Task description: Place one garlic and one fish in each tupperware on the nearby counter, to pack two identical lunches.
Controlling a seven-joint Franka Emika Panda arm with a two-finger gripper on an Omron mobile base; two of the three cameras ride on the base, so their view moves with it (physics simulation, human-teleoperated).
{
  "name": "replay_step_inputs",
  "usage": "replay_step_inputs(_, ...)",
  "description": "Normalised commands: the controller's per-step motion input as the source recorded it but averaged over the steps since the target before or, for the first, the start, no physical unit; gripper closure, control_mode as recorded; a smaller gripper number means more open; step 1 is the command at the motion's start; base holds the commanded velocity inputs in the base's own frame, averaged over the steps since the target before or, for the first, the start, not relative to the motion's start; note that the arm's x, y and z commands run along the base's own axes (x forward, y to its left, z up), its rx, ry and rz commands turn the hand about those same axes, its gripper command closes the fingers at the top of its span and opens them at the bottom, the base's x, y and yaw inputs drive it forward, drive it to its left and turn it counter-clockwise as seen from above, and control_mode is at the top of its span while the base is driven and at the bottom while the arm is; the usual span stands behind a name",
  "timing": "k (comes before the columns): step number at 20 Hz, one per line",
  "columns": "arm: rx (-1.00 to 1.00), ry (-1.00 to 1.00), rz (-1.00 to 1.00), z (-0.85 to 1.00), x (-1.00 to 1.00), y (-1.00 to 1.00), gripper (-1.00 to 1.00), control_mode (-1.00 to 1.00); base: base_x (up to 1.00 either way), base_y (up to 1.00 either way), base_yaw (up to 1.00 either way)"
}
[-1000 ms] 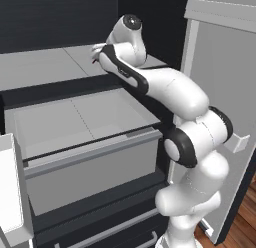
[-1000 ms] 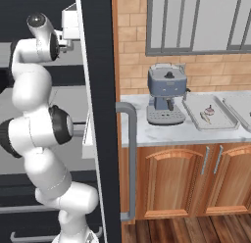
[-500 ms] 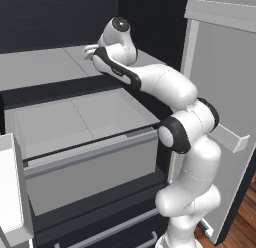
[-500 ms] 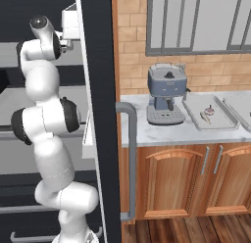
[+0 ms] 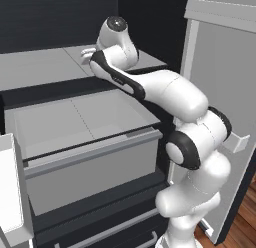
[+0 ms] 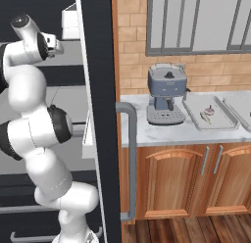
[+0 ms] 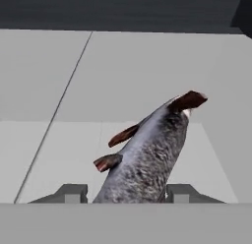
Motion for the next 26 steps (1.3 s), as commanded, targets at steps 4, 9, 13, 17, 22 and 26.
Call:
replay_step_inputs(4,0.15,-0.11,-0.14,0.29,-1.0,0.0,1.0,-1.0,0.0,0.0,0.0)
replay_step_inputs(9,0.13,-0.01,-0.17,-0.03,-1.0,0.0,1.0,-1.0,0.0,0.0,0.0)
replay_step_inputs(13,0.0,0.04,-0.11,-0.92,-1.0,0.02,1.0,-1.0,0.0,0.0,0.0)
replay_step_inputs(17,0.0,0.12,-0.1,-0.92,-1.0,0.01,1.0,-1.0,0.0,0.0,0.0)
replay_step_inputs(22,0.08,0.09,-0.1,-0.52,-0.79,-0.5,1.0,-1.0,0.0,0.0,0.0)
replay_step_inputs(26,0.07,0.01,0.0,-0.09,0.0,-0.51,1.0,-1.0,0.0,0.0,0.0)
